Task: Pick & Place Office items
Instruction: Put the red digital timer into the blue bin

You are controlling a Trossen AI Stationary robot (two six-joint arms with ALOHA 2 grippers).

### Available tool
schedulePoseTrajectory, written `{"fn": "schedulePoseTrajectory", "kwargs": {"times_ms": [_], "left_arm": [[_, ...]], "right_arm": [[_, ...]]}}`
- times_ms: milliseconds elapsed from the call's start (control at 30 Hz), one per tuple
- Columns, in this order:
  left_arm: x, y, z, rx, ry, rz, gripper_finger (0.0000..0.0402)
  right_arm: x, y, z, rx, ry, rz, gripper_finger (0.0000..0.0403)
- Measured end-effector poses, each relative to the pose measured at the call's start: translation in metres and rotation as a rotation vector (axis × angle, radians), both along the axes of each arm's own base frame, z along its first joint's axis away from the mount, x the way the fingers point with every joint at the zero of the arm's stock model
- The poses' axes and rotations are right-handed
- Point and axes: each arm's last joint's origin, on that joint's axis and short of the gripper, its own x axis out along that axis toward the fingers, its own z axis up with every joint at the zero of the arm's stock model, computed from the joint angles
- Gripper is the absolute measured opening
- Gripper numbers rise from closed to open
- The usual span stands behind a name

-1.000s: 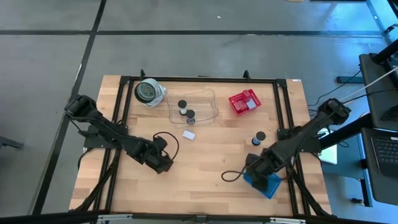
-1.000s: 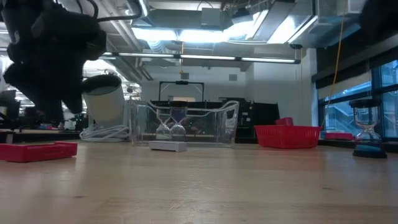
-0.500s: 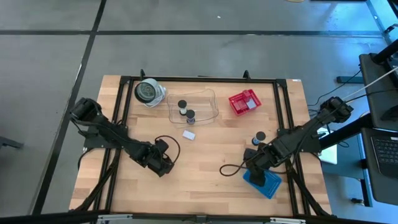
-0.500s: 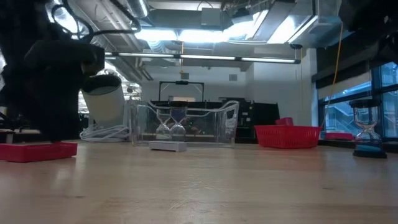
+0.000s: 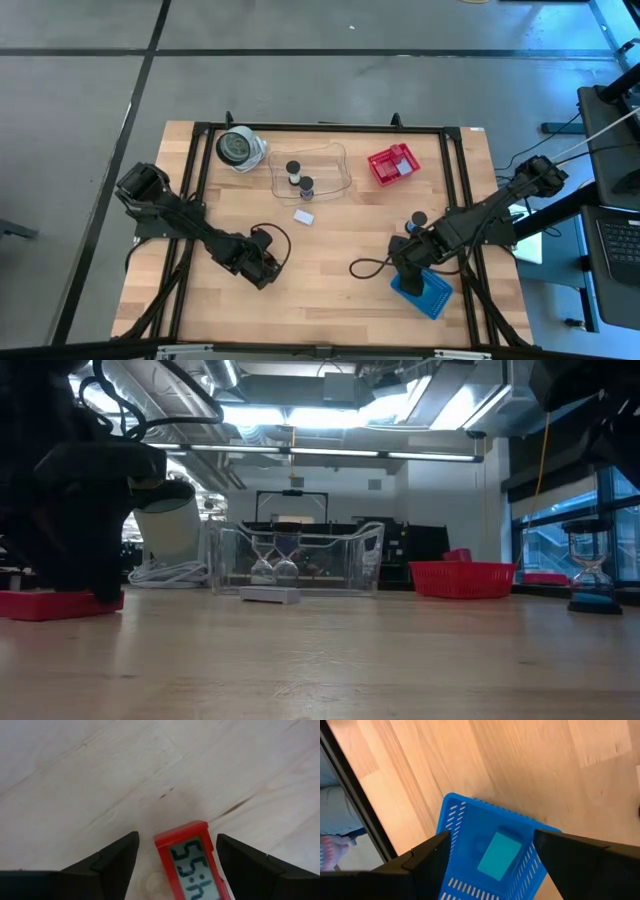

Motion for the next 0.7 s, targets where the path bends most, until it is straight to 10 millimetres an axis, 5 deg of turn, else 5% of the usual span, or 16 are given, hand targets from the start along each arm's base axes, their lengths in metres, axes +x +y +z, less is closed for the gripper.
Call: {"fn": "schedulePoseTrajectory", "kwargs": {"times_ms": [333, 700], "left_arm": [[0.0, 0.0, 0.002, 0.01, 0.019, -0.03, 0.0162], [0.034, -0.006, 0.038, 0.067, -0.048, -0.244, 0.0165]], "right_arm": [[0.002, -0.002, 0.0, -0.001, -0.004, 0.002, 0.0286], [0.003, -0.005, 0.0, -0.023, -0.019, -0.01, 0.0286]]}}
